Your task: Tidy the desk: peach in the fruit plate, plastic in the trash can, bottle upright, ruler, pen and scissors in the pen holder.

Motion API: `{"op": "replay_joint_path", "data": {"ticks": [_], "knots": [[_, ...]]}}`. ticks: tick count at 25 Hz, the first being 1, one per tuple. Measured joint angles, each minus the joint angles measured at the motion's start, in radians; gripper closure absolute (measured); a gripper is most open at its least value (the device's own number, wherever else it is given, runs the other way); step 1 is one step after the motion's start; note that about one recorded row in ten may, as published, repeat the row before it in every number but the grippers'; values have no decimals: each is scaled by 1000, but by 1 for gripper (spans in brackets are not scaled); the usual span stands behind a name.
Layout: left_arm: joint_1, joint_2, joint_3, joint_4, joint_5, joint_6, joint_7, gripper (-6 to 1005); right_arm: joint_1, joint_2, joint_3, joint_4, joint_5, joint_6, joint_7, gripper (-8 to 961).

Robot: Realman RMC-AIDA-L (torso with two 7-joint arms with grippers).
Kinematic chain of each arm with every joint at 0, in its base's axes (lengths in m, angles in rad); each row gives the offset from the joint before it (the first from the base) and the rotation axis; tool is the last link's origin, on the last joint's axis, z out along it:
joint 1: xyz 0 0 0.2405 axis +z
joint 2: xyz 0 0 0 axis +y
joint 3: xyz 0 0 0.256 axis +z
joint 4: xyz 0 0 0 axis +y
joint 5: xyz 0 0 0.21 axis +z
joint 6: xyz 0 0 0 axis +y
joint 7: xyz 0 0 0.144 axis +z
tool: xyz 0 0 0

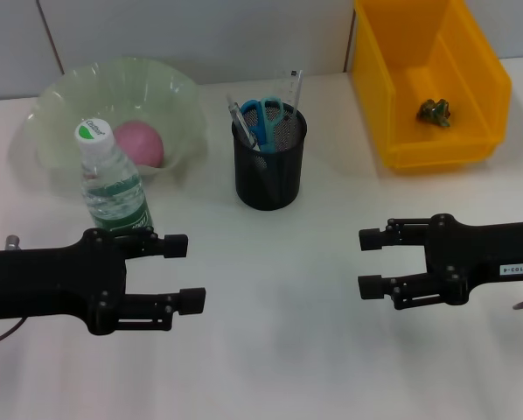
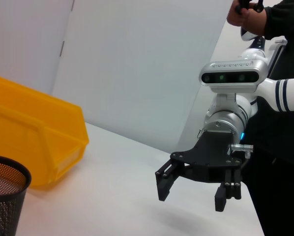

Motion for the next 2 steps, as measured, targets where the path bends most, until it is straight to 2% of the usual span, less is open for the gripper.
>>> {"op": "replay_joint_path", "data": {"ticks": [2], "knots": [[0,1,0,0,0,1,0,186,0,0,0,1,0,0,0,157]]}}
